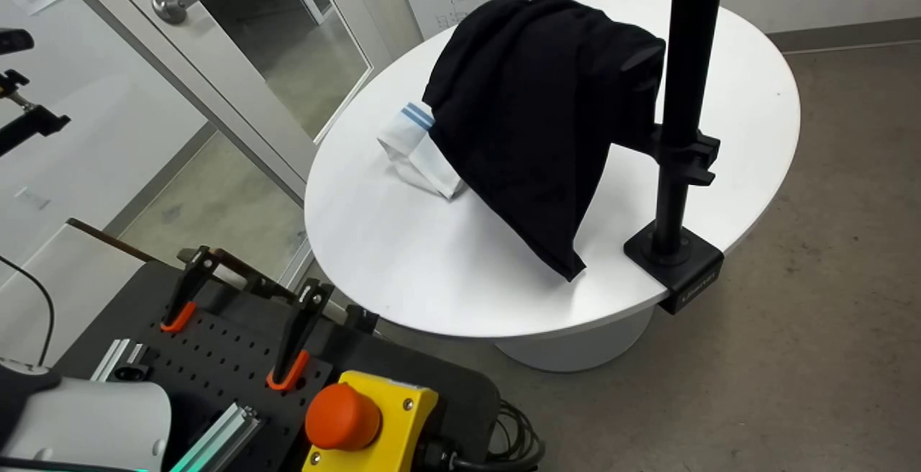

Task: Put the black t-shirt on the table

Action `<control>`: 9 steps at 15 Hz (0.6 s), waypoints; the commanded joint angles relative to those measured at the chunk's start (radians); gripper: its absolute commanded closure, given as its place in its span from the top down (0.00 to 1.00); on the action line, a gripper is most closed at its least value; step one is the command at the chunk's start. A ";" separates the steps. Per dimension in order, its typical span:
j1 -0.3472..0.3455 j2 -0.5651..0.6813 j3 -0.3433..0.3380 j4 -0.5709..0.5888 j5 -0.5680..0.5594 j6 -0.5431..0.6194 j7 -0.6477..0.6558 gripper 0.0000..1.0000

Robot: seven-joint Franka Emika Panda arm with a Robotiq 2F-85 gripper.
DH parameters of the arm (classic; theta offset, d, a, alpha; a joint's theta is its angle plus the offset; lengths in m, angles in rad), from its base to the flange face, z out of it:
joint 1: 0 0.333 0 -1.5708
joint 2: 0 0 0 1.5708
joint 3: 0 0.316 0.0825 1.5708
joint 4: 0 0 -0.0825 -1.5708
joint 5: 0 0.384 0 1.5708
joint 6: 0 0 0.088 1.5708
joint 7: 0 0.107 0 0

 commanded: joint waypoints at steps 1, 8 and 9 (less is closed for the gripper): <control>-0.012 0.138 -0.028 0.067 0.002 0.098 0.069 1.00; -0.023 0.334 -0.091 0.136 -0.044 0.195 0.181 1.00; -0.024 0.357 -0.104 0.143 -0.054 0.200 0.198 1.00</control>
